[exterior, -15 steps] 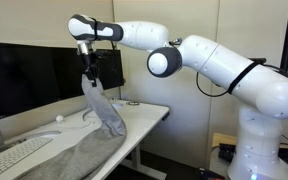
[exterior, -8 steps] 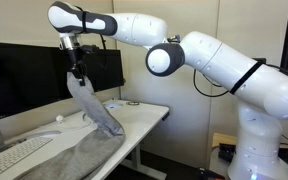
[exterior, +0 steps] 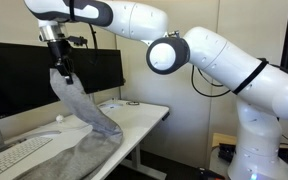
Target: Fold the pants in half
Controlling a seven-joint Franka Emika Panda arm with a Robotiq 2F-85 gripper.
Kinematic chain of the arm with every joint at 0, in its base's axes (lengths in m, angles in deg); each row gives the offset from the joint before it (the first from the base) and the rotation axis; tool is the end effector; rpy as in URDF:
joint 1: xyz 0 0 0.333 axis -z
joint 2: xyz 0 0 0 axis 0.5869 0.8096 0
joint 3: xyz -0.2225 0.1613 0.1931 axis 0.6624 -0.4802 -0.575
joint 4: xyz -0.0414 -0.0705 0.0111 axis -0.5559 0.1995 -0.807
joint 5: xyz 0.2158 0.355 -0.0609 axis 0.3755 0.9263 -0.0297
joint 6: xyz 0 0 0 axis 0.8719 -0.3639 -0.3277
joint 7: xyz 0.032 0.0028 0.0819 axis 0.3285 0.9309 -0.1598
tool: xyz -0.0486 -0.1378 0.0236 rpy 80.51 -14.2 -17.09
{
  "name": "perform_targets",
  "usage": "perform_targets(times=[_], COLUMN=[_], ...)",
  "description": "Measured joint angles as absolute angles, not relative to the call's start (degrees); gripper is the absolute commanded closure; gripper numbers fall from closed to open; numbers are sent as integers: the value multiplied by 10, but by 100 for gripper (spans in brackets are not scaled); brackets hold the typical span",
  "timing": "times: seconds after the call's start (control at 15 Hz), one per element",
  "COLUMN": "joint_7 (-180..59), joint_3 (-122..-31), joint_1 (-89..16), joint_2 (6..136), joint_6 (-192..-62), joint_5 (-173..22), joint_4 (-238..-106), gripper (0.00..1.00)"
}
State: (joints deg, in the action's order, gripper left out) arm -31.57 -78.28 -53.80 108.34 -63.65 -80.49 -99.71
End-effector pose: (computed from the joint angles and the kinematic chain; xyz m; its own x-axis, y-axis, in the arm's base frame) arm 0.7453 0.2043 0.5146 0.7789 0.6205 -0.0911 0.6270 -0.7680 0.1304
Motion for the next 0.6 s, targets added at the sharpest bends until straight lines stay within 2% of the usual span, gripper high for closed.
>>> perform_targets(times=[0.6], joint_7=[-316], joint_3=[-790], joint_1=[-566], joint_2=[1059], joint_6=[-583], joint_5=[-805], joint_4=[-997], gripper=[92])
